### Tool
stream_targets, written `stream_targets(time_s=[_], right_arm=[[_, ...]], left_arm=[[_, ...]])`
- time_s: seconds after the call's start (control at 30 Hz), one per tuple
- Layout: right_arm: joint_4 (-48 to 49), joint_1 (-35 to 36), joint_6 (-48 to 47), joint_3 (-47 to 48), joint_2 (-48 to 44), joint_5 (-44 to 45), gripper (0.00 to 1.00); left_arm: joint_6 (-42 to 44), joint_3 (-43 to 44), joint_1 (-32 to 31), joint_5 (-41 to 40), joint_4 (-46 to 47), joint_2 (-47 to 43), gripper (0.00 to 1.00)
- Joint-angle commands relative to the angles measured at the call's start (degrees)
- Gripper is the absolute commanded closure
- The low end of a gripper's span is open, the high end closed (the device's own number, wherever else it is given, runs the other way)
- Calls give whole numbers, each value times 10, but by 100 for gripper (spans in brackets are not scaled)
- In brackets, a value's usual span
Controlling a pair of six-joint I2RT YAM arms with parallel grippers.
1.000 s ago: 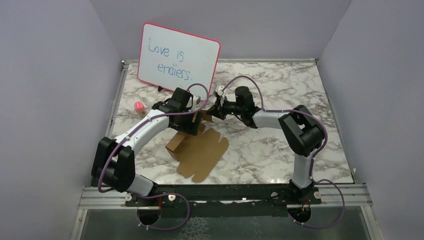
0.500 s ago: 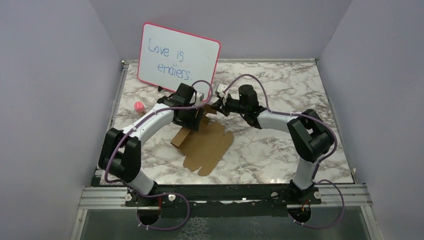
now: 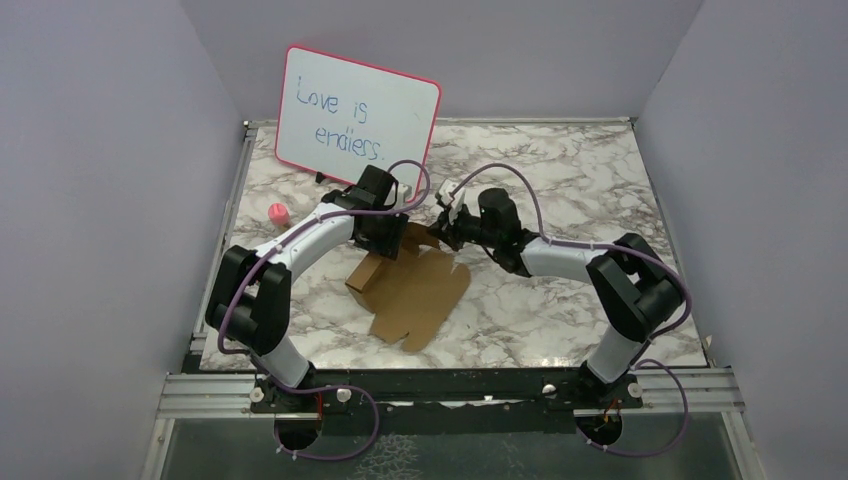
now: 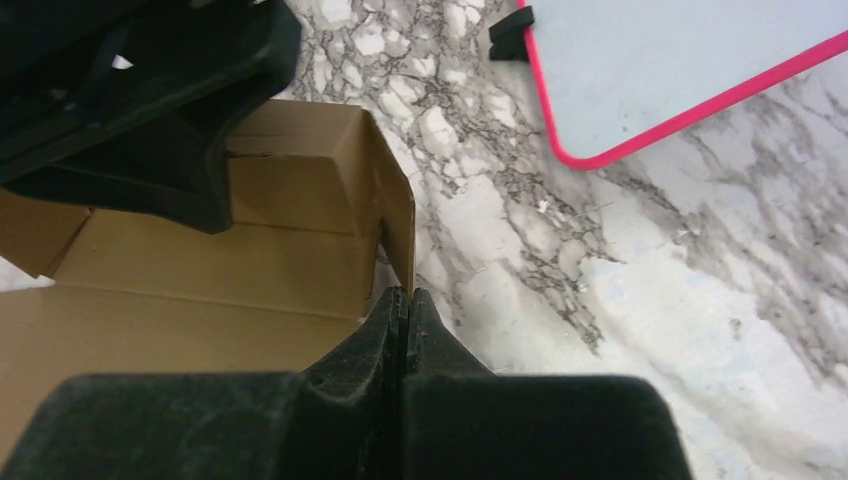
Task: Fold the paper box
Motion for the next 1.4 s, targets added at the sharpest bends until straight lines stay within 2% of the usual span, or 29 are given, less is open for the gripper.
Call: stream_targets(time_s=[0.0,0.13,0.2,0.47,0.67,0.9,1.13,1.37], right_arm=[[-1,34,52,-26,-27,79,97],[64,55,116,-73,-28,92,94],[105,58,141,-93,-23,71,92],[164,57,121,-90,19,-13,81],[142,54,77,-57,50,-64,62],[119,28,45,-39,61,-112,60],[97,-1,19,-25,57,-152,49],[50,-8,-6,11,72,-231,49]], left_arm=[[-23,13,2,-28,2,10,52],[-22,4,1,-29,14,8,52],[-16,1,-1,-29,17,6,52],[14,-13,-8,-29,25,2,52],[32,-18,-18,-32,24,-1,52],[40,-17,-37,-59,21,-4,52],[43,-7,-51,-91,17,-5,52],[43,2,-65,-118,9,3,52]])
